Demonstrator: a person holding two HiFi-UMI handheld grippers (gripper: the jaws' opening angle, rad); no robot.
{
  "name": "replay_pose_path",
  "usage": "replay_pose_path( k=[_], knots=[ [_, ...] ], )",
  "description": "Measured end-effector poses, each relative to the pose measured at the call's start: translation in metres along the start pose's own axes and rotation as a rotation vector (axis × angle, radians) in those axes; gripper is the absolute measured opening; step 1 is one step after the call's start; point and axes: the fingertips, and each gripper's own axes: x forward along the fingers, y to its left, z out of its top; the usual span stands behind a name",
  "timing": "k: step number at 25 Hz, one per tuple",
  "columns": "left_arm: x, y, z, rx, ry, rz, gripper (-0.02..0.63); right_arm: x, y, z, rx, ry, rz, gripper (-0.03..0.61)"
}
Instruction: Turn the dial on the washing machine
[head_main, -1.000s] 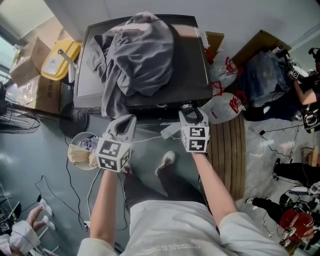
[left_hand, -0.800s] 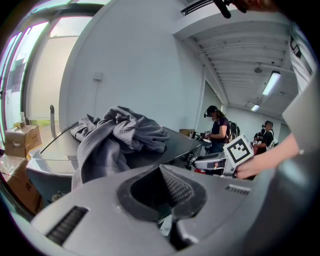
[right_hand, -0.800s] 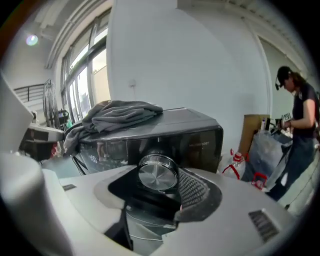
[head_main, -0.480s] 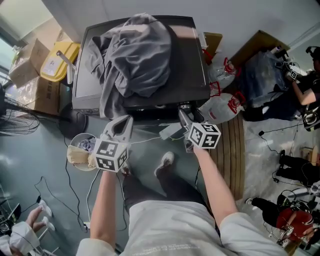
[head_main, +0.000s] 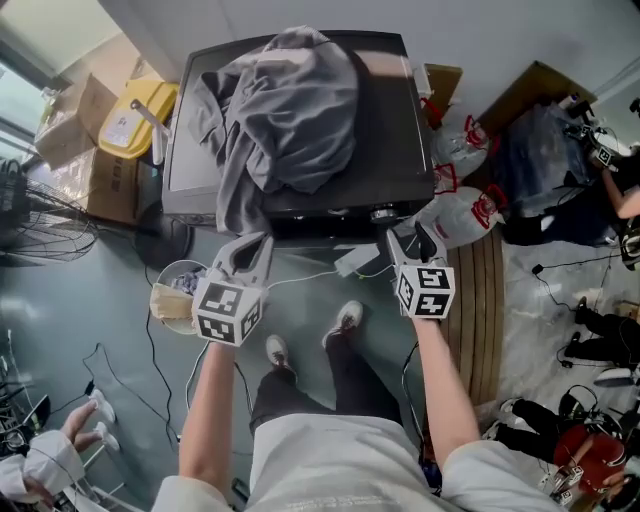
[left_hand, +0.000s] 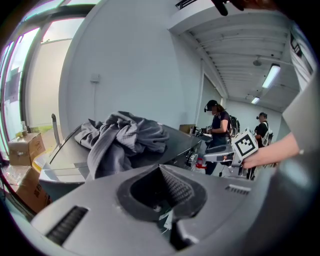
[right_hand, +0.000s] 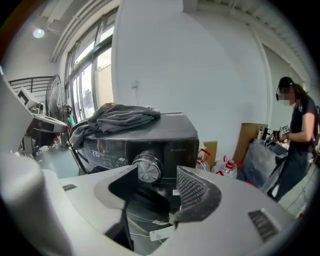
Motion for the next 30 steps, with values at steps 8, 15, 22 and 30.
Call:
replay_pose_path(
  k=[8, 15, 22, 30],
  knots=[
    [-0.048, -0.002, 0.050, 0.102, -0.113, -0.034, 0.008, -0.096, 0.015, 0.068, -0.049, -0.152, -0.097, 0.020],
    [-0.132, -0.008, 0.103, 0.232, -0.264, -0.038, 0.008, -0.192, 0.087, 0.131, -0.162, -0.228, -0.065, 0.015],
    [-0.222, -0.015, 0.131, 0.324, -0.379, -0.042, 0.008, -0.282, 0.159, 0.168, -0.246, -0.332, -0.071, 0.015],
    [-0.307, -0.026, 0.134, 0.443, -0.470, -0.037, 0.008, -0.358, 0.231, 0.189, -0.366, -0.431, -0.098, 0.015]
  ],
)
